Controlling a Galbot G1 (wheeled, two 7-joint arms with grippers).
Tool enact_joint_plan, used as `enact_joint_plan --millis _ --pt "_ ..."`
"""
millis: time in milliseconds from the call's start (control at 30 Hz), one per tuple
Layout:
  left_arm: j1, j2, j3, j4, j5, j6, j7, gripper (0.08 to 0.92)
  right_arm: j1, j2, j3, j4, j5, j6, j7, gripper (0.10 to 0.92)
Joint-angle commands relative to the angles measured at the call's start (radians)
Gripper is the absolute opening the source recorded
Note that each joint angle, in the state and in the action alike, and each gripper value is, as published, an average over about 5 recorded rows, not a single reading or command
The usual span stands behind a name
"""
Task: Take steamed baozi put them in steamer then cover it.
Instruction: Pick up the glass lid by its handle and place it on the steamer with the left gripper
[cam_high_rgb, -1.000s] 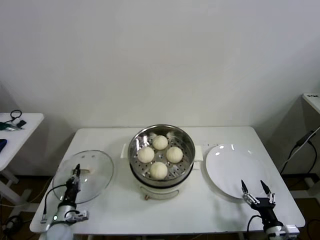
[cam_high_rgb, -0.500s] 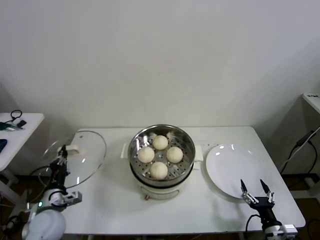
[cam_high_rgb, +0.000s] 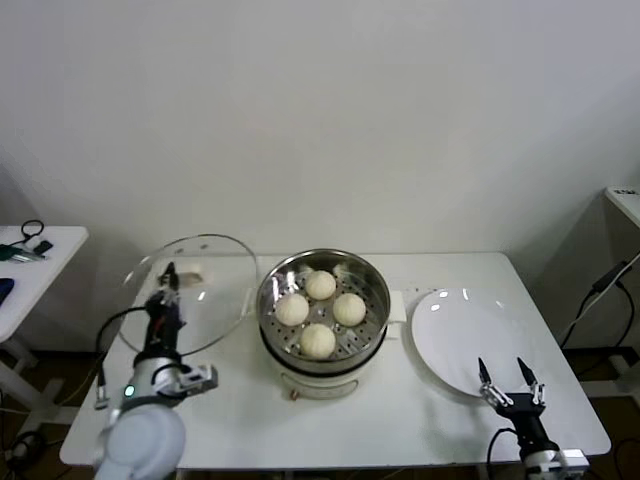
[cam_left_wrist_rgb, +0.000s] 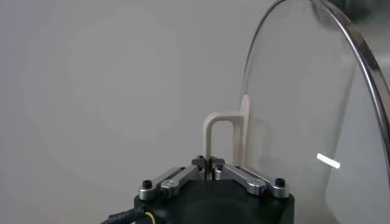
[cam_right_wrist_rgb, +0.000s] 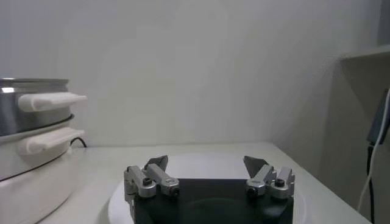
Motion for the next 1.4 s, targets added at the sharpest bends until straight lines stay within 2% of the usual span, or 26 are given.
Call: enact_joint_plan --millis 33,300,567,867,1400 --pt "-0.039 0.013 0.128 -0.090 0.079 0.079 0.040 0.133 0.009 0.014 0.001 -0.015 -0.007 0.016 0.000 0.823" --pt "-0.180 -0.099 0.359 -0.018 0.177 0.145 0.114 0.133 0.006 0.022 0.016 -0.023 -0.006 0.019 0.000 0.823" --pt "-0.235 -0.185 0.476 0.072 0.250 0.188 0.170 0.133 0.007 0.031 0.019 -0.035 -0.005 0.028 0.001 0.823" --pt "-0.279 -0.277 0.520 0.181 0.331 0.204 0.179 0.133 0.004 0.025 0.022 -0.040 0.000 0.036 0.004 0.823" --pt "-0.279 -0.391 0.534 0.288 0.433 0.198 0.168 0.133 0.015 0.008 0.011 -0.059 0.020 0.046 0.003 0.823"
